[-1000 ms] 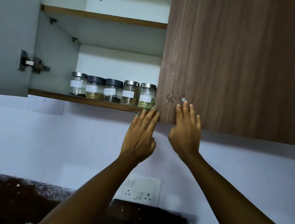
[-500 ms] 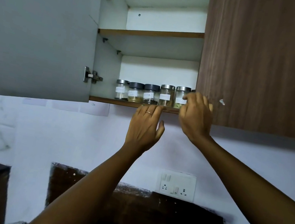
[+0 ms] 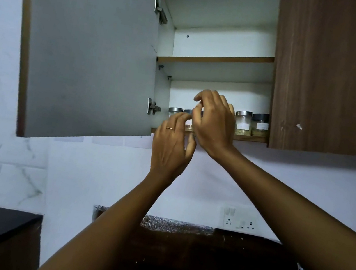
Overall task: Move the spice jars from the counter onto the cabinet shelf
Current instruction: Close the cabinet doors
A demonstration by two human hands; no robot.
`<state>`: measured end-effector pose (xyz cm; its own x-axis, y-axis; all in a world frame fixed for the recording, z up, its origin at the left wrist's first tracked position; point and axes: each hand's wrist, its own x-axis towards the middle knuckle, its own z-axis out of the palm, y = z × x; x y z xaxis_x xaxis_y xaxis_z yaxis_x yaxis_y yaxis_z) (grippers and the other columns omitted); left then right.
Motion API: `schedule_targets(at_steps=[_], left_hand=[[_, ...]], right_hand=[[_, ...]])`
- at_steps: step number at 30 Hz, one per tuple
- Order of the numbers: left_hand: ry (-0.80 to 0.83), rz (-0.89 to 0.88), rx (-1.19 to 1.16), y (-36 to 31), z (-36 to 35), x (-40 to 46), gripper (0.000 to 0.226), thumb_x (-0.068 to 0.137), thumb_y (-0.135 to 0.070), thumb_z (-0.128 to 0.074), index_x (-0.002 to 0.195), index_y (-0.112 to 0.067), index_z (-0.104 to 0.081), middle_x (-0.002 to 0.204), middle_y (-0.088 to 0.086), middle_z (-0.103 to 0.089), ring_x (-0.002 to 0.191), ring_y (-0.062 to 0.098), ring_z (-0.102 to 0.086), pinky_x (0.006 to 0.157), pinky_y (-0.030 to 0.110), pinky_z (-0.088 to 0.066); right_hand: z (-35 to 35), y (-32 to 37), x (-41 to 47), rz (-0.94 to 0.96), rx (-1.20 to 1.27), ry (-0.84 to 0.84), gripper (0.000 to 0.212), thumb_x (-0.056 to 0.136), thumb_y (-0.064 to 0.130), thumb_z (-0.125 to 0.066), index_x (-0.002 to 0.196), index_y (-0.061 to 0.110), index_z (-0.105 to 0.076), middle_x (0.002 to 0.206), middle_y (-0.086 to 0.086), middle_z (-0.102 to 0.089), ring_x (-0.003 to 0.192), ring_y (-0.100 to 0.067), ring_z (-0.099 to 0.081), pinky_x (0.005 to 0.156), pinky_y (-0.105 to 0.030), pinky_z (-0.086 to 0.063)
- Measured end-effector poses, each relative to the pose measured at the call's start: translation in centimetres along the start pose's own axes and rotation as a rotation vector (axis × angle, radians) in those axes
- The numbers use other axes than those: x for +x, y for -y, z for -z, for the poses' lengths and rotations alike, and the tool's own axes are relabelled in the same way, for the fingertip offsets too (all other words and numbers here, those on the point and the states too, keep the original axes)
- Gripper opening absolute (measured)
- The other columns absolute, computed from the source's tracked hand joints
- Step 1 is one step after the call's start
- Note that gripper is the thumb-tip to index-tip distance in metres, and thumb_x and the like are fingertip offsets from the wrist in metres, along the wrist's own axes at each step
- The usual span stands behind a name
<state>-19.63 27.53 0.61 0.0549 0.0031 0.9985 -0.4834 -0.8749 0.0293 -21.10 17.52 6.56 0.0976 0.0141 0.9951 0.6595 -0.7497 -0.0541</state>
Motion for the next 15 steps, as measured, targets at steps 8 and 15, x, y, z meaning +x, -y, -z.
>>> schedule_targets(at_steps=[8,15], left_hand=[[-0.117,0.341,-0.165,4.4,6.4,-0.8,0.037,0.089,-0.023,-0.055,0.125,-0.015,-0.048,0.126,0.004,-0.053,0.115,0.021,-0.05,0.092,0.035,-0.044],[-0.161,0.626,-0.231,5.8,7.9,-1.6,0.041,0.09,-0.028,-0.057,0.126,-0.011,-0.048,0.131,0.008,-0.052,0.117,0.028,-0.051,0.093,0.04,-0.042]], right_hand=[[0.0,11.3,0.2,0.061,-0.006,0.014,0.021,0.084,0.013,-0.048,0.099,0.008,-0.063,0.097,-0.006,-0.066,0.092,-0.025,-0.057,0.076,-0.034,-0.036],[0.4,18.0,2.2,0.246,-0.065,0.014,0.019,0.086,0.015,-0.05,0.098,0.007,-0.063,0.097,-0.008,-0.064,0.09,-0.027,-0.057,0.074,-0.036,-0.038]])
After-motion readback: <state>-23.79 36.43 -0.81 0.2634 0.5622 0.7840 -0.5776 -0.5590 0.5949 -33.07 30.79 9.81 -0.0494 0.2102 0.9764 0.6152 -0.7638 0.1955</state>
